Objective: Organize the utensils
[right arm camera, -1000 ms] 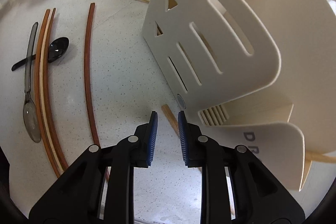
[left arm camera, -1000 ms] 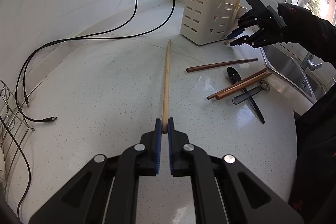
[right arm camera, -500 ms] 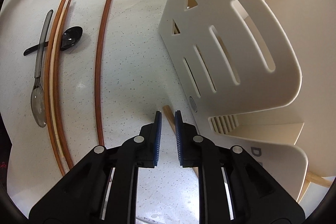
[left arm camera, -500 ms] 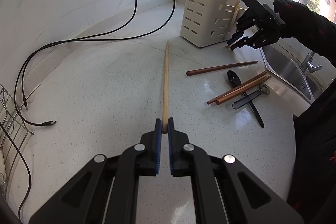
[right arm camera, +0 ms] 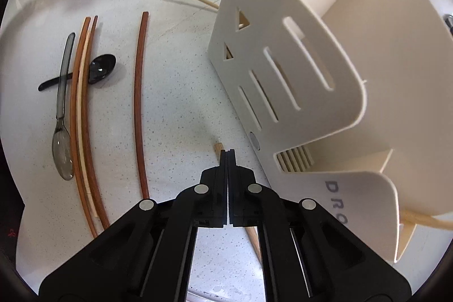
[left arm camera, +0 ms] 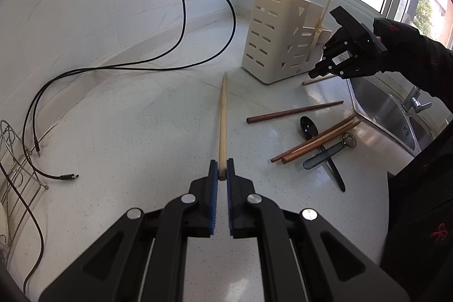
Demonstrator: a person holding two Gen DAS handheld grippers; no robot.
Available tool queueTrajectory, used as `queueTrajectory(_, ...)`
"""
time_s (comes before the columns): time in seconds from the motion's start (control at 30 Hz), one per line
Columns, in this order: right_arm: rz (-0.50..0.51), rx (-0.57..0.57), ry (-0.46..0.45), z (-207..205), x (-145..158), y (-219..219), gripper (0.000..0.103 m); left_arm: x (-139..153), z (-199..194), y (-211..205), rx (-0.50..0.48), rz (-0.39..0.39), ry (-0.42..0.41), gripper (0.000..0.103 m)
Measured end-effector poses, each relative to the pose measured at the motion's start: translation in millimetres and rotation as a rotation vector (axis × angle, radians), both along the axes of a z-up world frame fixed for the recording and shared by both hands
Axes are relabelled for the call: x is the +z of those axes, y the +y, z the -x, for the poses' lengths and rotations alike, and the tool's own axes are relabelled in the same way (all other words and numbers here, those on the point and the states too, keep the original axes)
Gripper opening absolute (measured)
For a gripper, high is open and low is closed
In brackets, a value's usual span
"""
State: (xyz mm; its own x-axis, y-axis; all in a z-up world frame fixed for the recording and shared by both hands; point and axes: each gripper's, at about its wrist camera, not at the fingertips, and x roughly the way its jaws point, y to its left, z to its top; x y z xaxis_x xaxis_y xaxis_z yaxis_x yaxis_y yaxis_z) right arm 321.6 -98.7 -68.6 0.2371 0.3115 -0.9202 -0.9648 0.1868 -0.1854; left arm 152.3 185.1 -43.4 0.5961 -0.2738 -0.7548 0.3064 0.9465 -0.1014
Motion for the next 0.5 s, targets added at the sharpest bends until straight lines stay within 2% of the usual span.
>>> queueTrajectory(0.07,-0.008,-0.014,-0.017,2.7,0.5,-1.9,0.0,6.7,-2.5,-5.0,-0.006,-0.011,-0.012,0.006)
queueTrajectory(0.2,0.064,0.013,-0.077,11.2,-12.1,4.8,0.0,14.1,-5.5,-13.8,-0.026,-0.008,-0.028,0.006)
queueTrajectory(0.23,0.064,0.01,-0.072,10.6,-13.1,7.1,0.002,14.6,-5.7,-15.6,-0.028,-0.008,-0.029,0.006)
queueTrajectory(0.27,0.054,0.003,-0.069,10.2,-12.7,8.6,0.012,14.7,-5.6,-17.0,-0.031,-0.004,-0.029,0.006)
queueTrajectory(0.3,0.042,-0.006,-0.049,8.7,-11.2,10.2,0.017,14.6,-4.9,-17.8,-0.032,0.0,-0.029,0.006)
queueTrajectory(0.37,0.023,-0.01,-0.038,6.2,-8.8,13.1,0.018,13.6,-4.1,-19.6,-0.034,0.004,-0.027,0.006)
queueTrajectory(0.5,0.053,0.017,-0.012,6.5,-9.2,19.3,0.018,11.2,-3.6,-19.3,-0.038,0.012,-0.022,0.005)
